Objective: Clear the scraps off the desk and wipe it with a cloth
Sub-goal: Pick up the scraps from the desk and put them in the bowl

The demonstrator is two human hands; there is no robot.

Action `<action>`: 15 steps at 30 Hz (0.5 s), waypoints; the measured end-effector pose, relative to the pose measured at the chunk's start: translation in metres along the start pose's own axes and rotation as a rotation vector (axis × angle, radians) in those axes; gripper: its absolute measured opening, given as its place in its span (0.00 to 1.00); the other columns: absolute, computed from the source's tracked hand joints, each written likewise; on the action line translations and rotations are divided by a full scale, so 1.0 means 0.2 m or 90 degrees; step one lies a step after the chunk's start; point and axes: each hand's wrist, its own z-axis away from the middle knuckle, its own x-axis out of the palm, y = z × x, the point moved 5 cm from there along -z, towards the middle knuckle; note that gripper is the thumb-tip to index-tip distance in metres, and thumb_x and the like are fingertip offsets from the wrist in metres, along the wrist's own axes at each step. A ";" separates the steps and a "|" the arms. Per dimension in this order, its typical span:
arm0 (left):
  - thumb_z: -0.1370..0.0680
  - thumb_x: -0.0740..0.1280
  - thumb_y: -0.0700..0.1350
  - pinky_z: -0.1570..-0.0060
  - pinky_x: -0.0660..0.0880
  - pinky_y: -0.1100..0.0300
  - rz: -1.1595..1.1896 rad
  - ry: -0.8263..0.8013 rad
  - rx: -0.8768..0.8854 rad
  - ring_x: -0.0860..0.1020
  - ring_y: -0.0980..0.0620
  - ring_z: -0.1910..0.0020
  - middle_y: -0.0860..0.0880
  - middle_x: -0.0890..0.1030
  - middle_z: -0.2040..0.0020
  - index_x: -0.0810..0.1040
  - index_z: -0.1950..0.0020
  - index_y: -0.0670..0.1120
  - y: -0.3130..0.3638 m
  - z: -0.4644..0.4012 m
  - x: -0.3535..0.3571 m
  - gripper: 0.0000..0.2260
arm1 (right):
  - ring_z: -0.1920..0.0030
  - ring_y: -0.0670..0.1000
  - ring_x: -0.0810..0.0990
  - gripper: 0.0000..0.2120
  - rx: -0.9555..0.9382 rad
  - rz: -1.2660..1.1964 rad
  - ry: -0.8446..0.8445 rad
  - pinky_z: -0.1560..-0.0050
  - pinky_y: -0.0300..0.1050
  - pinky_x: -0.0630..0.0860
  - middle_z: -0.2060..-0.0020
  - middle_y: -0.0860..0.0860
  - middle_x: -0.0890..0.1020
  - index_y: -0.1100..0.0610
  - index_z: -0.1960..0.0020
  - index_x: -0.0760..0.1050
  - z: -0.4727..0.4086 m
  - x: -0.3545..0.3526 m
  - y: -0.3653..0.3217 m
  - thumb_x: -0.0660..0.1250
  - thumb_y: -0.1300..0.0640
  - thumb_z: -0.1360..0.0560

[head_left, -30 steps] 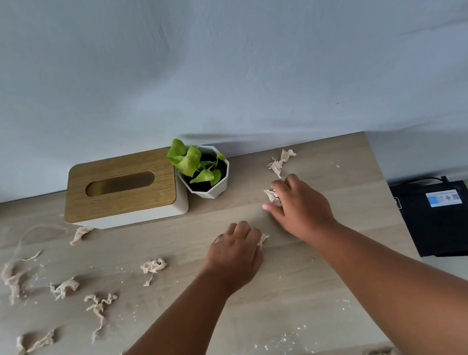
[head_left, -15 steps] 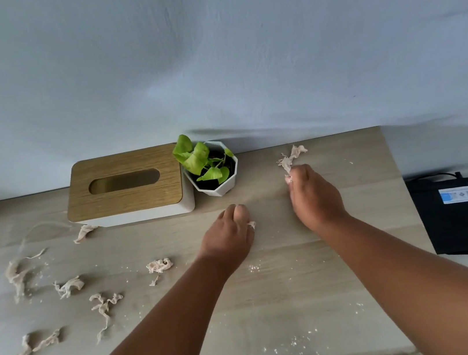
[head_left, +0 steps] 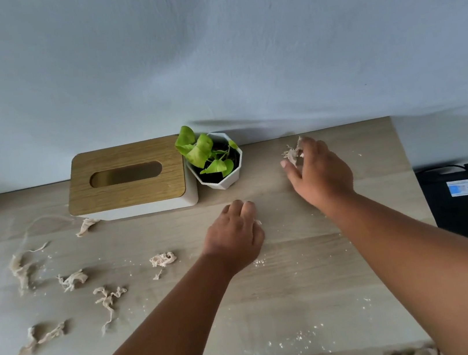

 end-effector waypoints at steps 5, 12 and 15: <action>0.21 0.59 0.52 0.64 0.79 0.47 -0.024 0.027 -0.053 0.77 0.42 0.53 0.43 0.76 0.51 0.76 0.46 0.41 -0.13 0.12 -0.07 0.15 | 0.49 0.63 0.80 0.31 0.002 0.033 -0.007 0.61 0.49 0.71 0.45 0.58 0.76 0.54 0.31 0.68 -0.05 0.04 0.00 0.65 0.35 0.24; 0.23 0.67 0.53 0.60 0.79 0.46 -0.107 0.100 -0.154 0.76 0.39 0.52 0.41 0.76 0.51 0.79 0.45 0.40 -0.44 0.38 -0.18 0.16 | 0.53 0.65 0.79 0.19 -0.033 0.082 0.007 0.65 0.48 0.68 0.48 0.61 0.76 0.59 0.36 0.72 -0.06 0.04 -0.04 0.61 0.46 0.19; 0.23 0.66 0.56 0.57 0.77 0.43 -0.134 0.114 -0.211 0.75 0.38 0.52 0.40 0.77 0.50 0.78 0.44 0.40 -0.54 0.47 -0.20 0.20 | 0.53 0.64 0.78 0.19 -0.034 0.103 0.006 0.65 0.49 0.68 0.48 0.62 0.75 0.61 0.34 0.71 -0.06 0.03 -0.04 0.59 0.48 0.17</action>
